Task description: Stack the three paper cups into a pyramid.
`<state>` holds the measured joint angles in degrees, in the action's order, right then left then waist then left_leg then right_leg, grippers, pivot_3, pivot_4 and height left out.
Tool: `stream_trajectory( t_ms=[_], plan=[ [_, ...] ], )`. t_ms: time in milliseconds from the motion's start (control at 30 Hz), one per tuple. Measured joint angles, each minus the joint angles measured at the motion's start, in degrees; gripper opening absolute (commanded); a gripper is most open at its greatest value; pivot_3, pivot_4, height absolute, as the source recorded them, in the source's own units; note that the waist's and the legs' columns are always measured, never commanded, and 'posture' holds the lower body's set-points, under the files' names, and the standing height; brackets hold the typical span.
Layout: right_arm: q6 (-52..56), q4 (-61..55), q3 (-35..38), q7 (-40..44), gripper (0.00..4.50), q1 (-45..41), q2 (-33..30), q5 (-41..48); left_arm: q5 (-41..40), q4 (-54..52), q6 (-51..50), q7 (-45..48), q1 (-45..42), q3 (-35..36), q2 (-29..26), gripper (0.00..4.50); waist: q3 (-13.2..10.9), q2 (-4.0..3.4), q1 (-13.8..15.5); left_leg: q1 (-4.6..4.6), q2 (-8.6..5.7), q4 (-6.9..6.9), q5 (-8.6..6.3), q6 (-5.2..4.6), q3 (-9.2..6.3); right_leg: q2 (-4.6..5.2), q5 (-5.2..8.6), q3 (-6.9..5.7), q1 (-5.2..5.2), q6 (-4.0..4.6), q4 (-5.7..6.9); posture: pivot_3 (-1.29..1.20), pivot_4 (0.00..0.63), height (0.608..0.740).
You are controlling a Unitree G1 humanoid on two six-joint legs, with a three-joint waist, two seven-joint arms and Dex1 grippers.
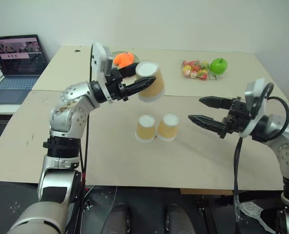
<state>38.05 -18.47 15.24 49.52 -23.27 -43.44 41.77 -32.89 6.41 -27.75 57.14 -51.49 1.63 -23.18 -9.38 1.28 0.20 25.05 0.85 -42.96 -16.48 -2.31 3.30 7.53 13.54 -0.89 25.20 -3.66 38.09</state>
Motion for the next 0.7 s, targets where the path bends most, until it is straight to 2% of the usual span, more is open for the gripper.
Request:
stream_trajectory(
  t_ms=[367, 567, 700],
  plan=[
    [1.04, -5.88, 2.96, -2.38, 4.5, 5.21, -0.88, 2.55, 4.51, 6.14, 1.98, 6.91, -0.53, -5.8, 0.46, 2.52, -0.01, 0.01, 0.37, 0.04, -0.02, -0.01, -0.01, -0.03, 0.0, 0.0, 0.01, 0.01, 0.0, -0.02, -0.06, 0.0, 0.15, 0.676],
    [2.45, -7.29, 7.98, 2.35, 4.5, 14.96, -5.7, 5.96, 5.87, 9.44, 3.8, 8.22, -0.45, -6.11, 0.83, 2.52, -0.01, 0.02, 0.65, 0.04, -0.02, -0.02, -0.04, -0.08, -0.02, 0.0, 0.01, 0.0, -0.05, -0.02, -0.09, 0.0, 0.15, 0.676],
    [2.42, -7.1, 8.31, 3.27, 4.5, 16.46, -6.0, 5.96, 6.3, 11.43, 4.02, 8.62, -0.47, -6.16, 1.54, 2.52, -0.01, 0.03, 0.16, 0.0, -0.01, -0.04, -0.04, -0.08, -0.02, 0.0, 0.01, 0.05, -0.04, -0.02, -0.03, 0.0, 0.15, 0.676]
  ],
)
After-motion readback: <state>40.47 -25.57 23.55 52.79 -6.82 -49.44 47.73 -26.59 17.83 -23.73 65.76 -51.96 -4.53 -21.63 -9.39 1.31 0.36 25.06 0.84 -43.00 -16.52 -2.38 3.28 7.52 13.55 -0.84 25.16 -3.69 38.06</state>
